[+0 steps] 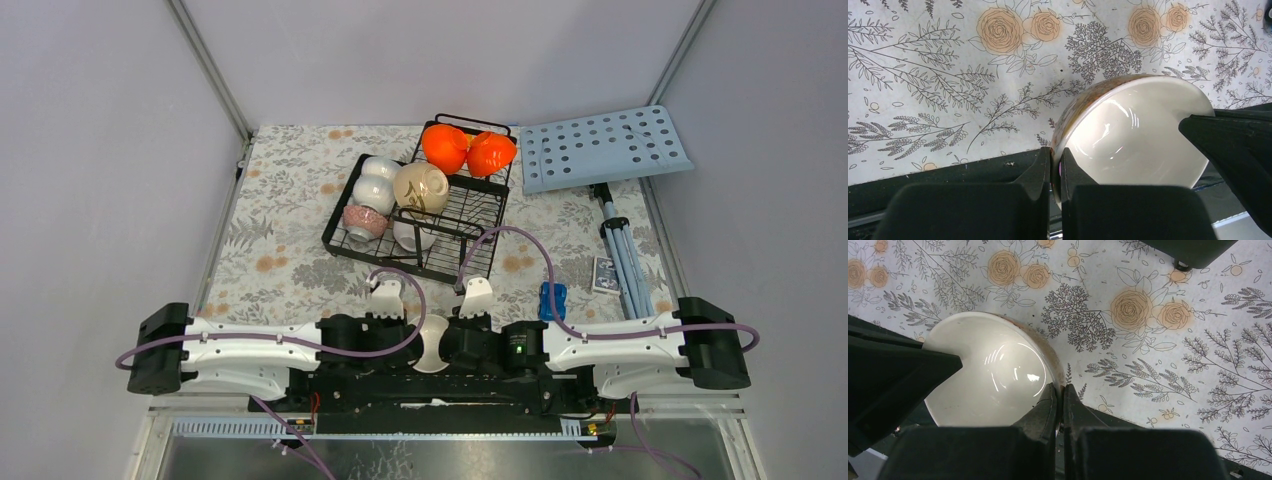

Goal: Unload the bowls from the dish rack
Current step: Pick up the bowl from the center of the board.

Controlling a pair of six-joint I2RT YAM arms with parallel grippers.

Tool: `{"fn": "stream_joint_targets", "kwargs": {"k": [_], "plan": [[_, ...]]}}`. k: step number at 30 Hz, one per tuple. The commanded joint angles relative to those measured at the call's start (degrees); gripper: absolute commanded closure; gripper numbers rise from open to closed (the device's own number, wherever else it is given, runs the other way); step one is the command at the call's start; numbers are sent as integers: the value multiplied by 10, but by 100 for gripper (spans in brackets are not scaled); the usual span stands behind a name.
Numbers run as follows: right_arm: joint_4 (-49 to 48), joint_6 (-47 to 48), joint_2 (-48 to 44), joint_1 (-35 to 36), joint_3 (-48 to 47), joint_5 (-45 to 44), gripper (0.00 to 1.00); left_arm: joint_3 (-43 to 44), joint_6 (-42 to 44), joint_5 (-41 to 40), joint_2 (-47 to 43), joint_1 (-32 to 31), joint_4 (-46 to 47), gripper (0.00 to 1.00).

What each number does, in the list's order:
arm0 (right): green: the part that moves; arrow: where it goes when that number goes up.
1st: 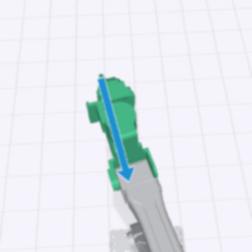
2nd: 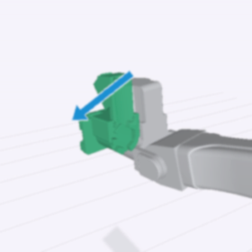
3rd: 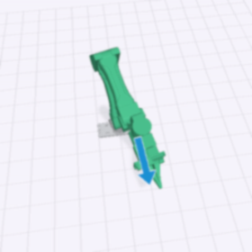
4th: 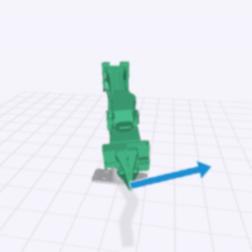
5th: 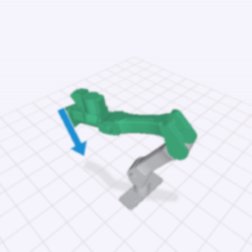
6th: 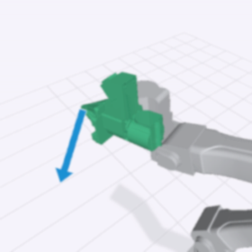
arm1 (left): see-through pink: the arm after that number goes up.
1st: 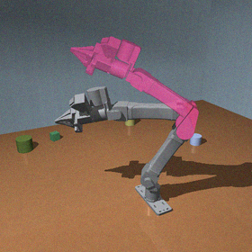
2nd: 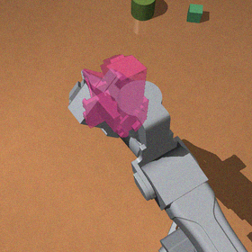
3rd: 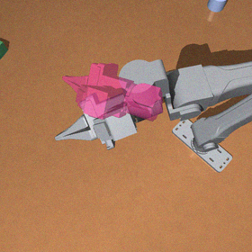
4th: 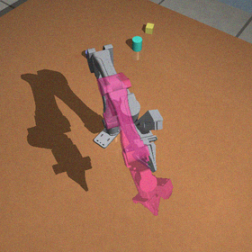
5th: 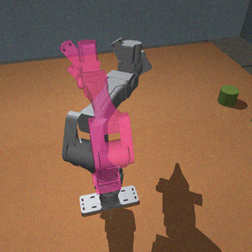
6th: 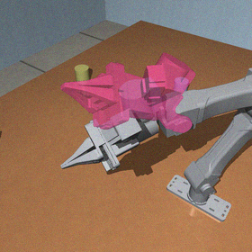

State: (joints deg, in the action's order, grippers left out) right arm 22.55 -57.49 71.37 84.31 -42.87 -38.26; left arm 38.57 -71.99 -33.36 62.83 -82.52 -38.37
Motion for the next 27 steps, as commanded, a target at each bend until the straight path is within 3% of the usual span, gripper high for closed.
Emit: {"fn": "stream_joint_targets", "kwargs": {"k": [1, 4, 5, 9, 12, 17, 23, 27], "plan": [[-29, -9, -5, -3, -17, -14, 100, 21, 2, -12, 5, -1, -1, 100], [-40, -3, -9, -3, -14, -3, 99, 21, 0, -13, 5, -1, 0, 100], [-45, 1, -11, -3, -12, 2, 92, 20, -2, -15, 3, -1, 0, 100], [-52, 14, -20, -3, -12, 20, 47, 12, -8, -21, -18, -1, 10, 100], [-44, 20, -36, -3, -13, 27, 31, 11, -8, -29, -35, -1, 5, 100], [-47, 60, -98, -3, 2, 58, 19, 44, -9, -72, -54, 0, -59, 100], [-131, 203, -205, -3, 62, 180, 18, 121, -21, -172, -104, 9, -217, 100], [-188, 231, -259, -2, 121, 238, 18, 161, 27, -198, -133, 69, -251, 100]]}}
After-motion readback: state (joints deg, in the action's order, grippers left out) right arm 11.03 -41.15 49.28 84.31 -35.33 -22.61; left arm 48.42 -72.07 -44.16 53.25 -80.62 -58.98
